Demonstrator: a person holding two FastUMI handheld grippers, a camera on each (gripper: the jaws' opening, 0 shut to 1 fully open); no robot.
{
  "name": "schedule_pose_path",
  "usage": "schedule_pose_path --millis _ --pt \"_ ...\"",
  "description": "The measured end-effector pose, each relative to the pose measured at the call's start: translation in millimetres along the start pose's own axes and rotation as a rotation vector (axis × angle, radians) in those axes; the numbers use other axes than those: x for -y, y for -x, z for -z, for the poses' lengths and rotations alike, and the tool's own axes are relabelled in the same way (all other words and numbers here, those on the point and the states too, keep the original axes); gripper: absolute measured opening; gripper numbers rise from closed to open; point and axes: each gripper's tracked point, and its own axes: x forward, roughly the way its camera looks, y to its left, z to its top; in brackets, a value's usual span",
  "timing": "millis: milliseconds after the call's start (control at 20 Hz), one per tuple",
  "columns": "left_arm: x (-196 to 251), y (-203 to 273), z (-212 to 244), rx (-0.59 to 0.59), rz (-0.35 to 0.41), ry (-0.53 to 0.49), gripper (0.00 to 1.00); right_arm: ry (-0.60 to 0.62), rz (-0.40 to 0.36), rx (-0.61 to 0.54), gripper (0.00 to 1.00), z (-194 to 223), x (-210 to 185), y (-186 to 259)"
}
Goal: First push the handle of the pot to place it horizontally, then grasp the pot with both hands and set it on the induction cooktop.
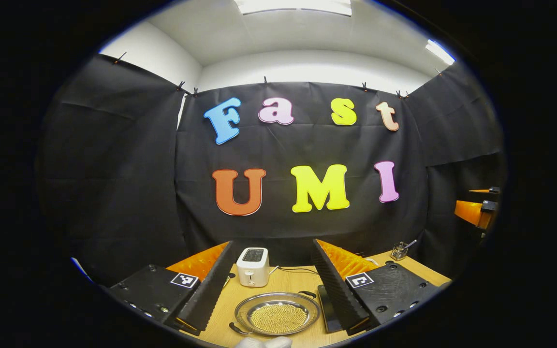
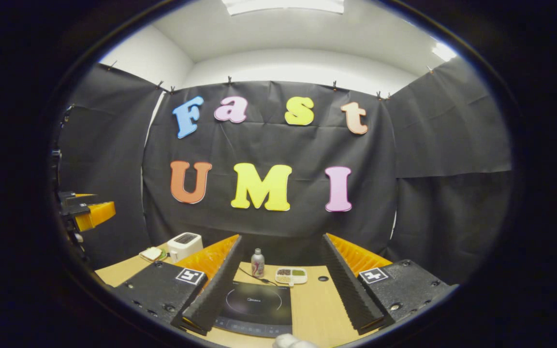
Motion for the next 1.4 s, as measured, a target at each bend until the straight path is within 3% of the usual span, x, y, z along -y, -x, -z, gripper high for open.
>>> schedule_pose_path --millis 200,300,350,400,450,500,550,650,700,1000,1400 --pt "-2.5 -1.3 -2.1 0.005 0.002 0.002 0.95 -0.001 0.003 -0.001 0.97 0.1 -0.4 1.5" --pt "-3.0 0.1 -1.7 0.006 0.007 0.003 0.80 0.004 0.006 -0.001 0.97 0.7 0.4 2.3" --pt "-1.3 0.1 -1.3 0.004 0.021 0.004 0.86 0.004 0.007 0.001 0.97 -0.4 0.5 3.4" --pt "3.0 0.6 0.2 0.000 0.039 0.005 0.60 0.002 0.012 0.002 0.97 -0.5 1.5 4.9" --pt "9.1 1.7 3.6 -0.014 0.067 0.007 0.45 -0.006 0.014 0.006 0.97 -1.6 2.1 5.9" --pt "13.1 2.2 7.1 -0.029 0.089 0.012 0.47 -0.012 0.014 0.002 0.97 -0.6 1.1 6.9" --pt "8.5 1.2 10.4 -0.038 0.083 0.010 0.23 -0.012 0.018 0.002 0.97 -0.6 1.4 7.7" --pt "9.0 0.2 17.0 -0.060 0.093 0.013 0.04 -0.005 0.020 0.009 0.97 -2.8 2.4 8.8" --pt "11.8 -1.6 20.9 -0.067 0.105 0.026 0.00 -0.002 0.019 0.006 0.97 -1.3 1.3 9.2" --pt "25.5 1.0 40.5 -0.136 0.213 0.088 0.00 -0.003 0.021 -0.026 0.97 10.9 -2.0 11.7" --pt "9.0 -0.6 124.0 -0.336 0.164 0.136 0.00 0.008 0.031 -0.082 0.97 31.7 -1.3 13.0"
